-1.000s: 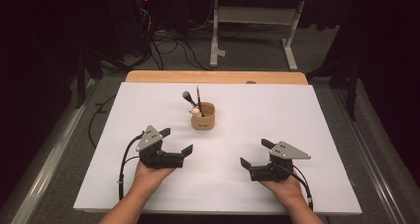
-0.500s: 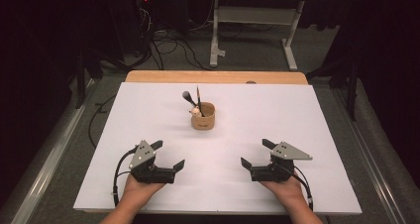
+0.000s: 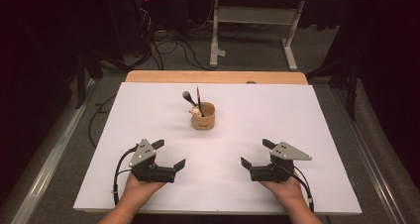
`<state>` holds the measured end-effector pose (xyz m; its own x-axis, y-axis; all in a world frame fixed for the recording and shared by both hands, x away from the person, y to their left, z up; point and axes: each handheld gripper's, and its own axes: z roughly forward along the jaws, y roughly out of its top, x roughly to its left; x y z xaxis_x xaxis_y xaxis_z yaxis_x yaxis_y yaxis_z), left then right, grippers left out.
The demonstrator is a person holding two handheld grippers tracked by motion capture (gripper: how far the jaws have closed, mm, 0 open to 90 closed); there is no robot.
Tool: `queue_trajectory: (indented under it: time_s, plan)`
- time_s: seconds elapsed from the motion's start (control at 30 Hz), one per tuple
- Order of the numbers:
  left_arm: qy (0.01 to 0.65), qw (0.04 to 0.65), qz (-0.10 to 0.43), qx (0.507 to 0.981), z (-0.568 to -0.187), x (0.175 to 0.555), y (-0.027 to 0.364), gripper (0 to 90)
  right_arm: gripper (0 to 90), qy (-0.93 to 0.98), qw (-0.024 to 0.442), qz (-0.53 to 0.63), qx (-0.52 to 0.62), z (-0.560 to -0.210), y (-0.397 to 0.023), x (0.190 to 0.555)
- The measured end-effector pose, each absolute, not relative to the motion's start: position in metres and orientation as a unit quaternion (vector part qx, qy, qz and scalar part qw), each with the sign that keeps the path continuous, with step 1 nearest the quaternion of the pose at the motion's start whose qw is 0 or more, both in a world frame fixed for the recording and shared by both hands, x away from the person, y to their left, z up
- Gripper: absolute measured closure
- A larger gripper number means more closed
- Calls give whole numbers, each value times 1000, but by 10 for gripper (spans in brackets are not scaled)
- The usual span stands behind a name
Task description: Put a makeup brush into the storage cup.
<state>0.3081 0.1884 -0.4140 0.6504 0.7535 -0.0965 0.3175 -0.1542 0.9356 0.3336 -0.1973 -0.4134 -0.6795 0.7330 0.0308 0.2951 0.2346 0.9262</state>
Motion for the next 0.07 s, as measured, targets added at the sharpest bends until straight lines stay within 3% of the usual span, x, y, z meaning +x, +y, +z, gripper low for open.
queue_trajectory:
  time_s: [0.07]
  plan:
    - [368,536,202,732,-414,309,189,3,10,755,212,519,340,-413,-198,334]
